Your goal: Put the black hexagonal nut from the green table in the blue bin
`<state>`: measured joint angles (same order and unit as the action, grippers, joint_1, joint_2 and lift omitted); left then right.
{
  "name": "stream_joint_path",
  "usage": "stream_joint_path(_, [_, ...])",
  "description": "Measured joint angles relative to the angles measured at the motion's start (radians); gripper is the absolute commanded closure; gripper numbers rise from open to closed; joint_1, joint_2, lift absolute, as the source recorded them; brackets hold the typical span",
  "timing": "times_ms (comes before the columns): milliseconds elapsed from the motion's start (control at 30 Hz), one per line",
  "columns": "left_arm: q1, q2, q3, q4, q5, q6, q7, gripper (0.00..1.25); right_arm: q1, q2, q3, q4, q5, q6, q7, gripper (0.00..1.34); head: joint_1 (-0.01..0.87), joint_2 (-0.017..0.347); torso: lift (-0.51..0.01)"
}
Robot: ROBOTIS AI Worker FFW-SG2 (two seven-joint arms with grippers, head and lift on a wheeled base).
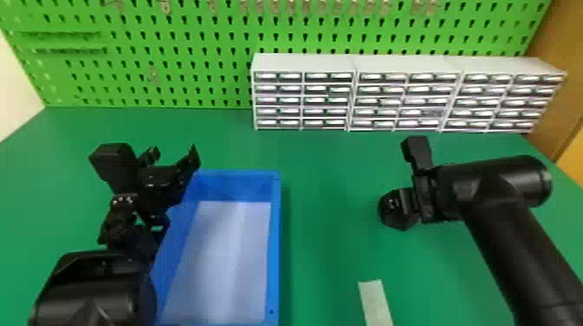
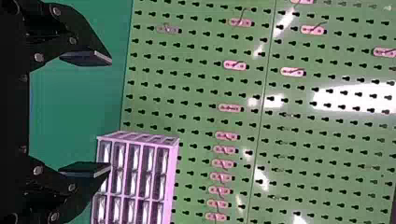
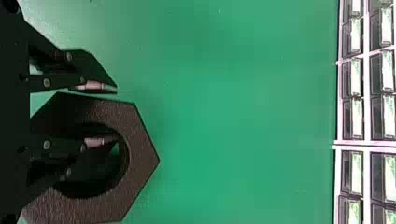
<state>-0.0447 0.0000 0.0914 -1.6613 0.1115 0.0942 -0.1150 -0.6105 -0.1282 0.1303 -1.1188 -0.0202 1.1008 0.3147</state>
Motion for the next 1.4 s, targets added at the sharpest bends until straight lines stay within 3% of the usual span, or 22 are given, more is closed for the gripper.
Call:
stream_joint_path(867, [0.005, 0.000, 0.002, 0.000, -0.001, -0.002, 0.003, 0.45, 0.017, -0.012, -0.001, -0.051, 0.006, 0.031, 0.000, 1.13, 0.686, 0.051, -0.097])
stream_joint_path(1200, [0.008, 0.000, -0.002, 0.000, -0.004, -0.002, 0.008, 0.45, 0.031, -0.013, -0.030, -0.150, 0.008, 0.047, 0.000, 1.13, 0.686, 0.051, -0.097])
stream_joint_path(1400, [0.008, 0.000, -0.002, 0.000, -0.005, -0.002, 0.010, 0.45, 0.066, 0.000, -0.068, -0.242, 0.008, -0.001, 0.000, 1.13, 0.686, 0.051, -0.097])
